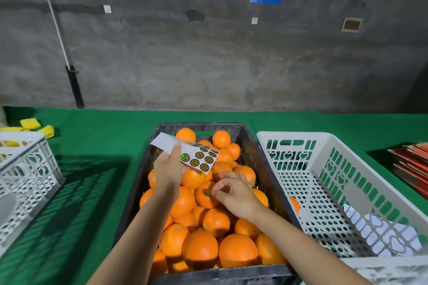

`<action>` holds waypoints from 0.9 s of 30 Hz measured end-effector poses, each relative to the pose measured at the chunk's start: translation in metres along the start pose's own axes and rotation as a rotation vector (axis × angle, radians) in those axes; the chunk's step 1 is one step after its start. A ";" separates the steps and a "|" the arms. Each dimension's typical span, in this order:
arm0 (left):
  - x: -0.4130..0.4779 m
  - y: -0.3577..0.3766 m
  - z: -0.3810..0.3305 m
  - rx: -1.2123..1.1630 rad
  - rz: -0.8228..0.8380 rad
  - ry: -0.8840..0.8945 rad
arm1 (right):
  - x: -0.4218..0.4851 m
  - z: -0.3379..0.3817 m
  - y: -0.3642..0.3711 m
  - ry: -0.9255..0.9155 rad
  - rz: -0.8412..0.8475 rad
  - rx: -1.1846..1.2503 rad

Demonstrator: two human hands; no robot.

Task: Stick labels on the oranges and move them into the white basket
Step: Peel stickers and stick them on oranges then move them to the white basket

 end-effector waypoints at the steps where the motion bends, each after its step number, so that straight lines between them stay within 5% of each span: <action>1: 0.000 0.000 0.000 0.005 0.004 -0.005 | 0.001 0.000 0.001 0.004 -0.007 -0.002; 10: -0.004 0.004 0.002 0.098 0.053 0.037 | 0.005 -0.003 0.005 -0.050 -0.089 -0.219; 19: -0.004 0.005 0.002 0.158 0.047 0.054 | 0.008 -0.005 0.000 -0.072 -0.151 -0.180; 27: -0.003 0.004 0.003 0.176 0.040 0.071 | 0.006 -0.010 0.023 -0.071 0.070 -0.697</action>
Point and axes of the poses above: each hand's wrist, its own x-axis towards the middle knuckle, its own y-axis out of the palm, z = x × y, the point moved 6 cm from there along x, towards the middle knuckle, and after that the axes turned 14 degrees about x, right-handed, at the moved point
